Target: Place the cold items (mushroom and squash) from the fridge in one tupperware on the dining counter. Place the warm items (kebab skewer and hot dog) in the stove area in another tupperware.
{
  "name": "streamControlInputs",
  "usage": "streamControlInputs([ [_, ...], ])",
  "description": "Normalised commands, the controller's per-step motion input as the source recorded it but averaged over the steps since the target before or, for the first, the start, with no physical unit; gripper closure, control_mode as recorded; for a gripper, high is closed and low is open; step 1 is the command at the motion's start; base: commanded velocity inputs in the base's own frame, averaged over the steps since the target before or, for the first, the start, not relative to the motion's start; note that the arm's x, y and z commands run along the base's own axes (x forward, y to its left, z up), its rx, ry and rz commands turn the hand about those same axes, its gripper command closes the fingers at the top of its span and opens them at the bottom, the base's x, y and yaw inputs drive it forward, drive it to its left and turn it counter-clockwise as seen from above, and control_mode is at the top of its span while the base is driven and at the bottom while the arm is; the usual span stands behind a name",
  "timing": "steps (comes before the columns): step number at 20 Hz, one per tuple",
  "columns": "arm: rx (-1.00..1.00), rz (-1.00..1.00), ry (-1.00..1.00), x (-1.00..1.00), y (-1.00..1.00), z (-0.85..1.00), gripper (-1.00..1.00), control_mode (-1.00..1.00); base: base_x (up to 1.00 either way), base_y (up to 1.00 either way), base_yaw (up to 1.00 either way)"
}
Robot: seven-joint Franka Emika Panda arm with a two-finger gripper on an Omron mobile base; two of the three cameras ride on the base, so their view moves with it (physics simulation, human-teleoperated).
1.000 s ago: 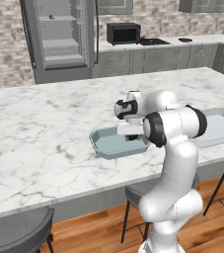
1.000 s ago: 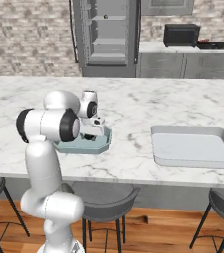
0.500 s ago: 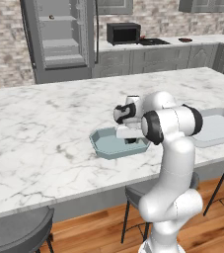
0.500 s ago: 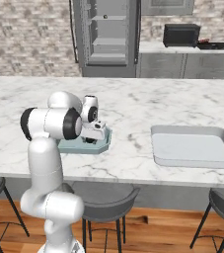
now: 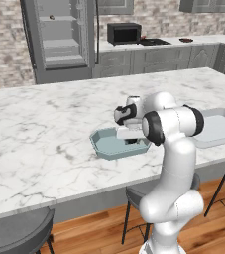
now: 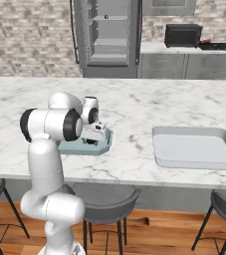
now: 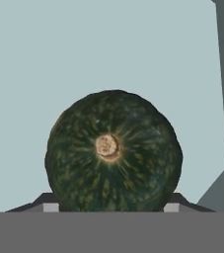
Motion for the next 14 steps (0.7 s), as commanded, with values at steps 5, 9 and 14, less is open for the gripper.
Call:
streamControlInputs([
  [5,0.0,0.0,0.0,-0.08,0.06,0.17,-1.0,-1.0,0.0,0.0,0.0],
  [9,-0.04,0.0,0.0,-0.2,0.06,0.54,-1.0,-1.0,0.0,0.0,0.0],
  [14,-0.05,0.0,-0.04,-0.33,0.02,0.67,-1.0,-1.0,0.0,0.0,0.0],
])
